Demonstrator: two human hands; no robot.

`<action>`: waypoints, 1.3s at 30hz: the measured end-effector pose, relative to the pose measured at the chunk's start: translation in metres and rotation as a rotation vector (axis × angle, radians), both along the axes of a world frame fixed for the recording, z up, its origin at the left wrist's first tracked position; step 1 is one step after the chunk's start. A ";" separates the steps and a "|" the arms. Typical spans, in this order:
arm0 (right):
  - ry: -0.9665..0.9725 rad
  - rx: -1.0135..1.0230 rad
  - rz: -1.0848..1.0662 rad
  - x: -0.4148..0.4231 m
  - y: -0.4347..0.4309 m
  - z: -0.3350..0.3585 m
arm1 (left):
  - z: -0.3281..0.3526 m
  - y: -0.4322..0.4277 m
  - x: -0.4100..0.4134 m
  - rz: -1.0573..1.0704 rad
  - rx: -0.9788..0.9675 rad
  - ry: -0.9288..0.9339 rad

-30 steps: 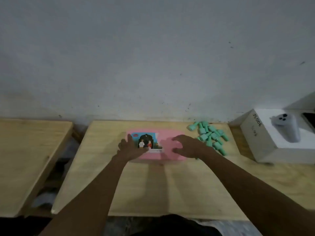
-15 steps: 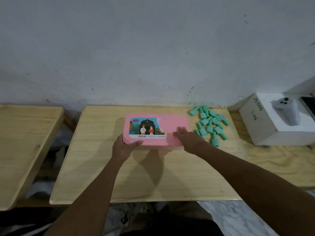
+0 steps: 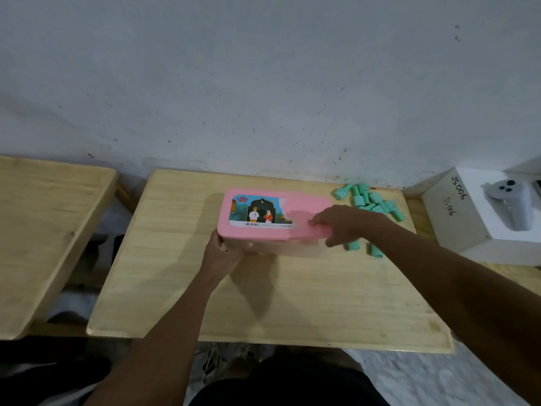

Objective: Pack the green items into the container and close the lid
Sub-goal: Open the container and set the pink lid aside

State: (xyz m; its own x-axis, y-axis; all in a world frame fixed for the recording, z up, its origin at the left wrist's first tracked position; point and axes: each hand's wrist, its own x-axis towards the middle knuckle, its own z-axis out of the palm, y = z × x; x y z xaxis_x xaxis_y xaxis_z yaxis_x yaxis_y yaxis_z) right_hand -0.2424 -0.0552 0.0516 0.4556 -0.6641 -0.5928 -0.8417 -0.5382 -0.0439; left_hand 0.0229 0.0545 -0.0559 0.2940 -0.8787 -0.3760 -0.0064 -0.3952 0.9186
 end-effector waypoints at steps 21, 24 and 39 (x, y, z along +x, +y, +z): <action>-0.072 -0.067 -0.044 -0.003 0.045 -0.018 | -0.011 -0.001 -0.023 0.030 -0.087 0.085; -0.064 -0.032 -0.056 -0.005 0.036 -0.016 | -0.018 -0.001 -0.027 0.057 -0.024 0.022; -0.337 -0.118 -0.190 -0.009 -0.003 0.046 | -0.014 -0.007 -0.032 0.051 0.235 -0.078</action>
State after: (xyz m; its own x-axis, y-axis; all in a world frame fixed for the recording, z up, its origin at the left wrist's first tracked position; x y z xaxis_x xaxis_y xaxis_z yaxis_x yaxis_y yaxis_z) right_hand -0.2509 -0.0583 0.0980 0.4738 -0.8100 -0.3456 -0.8758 -0.3923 -0.2812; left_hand -0.0090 0.0479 -0.0700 0.3721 -0.7532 -0.5424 -0.0478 -0.5991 0.7992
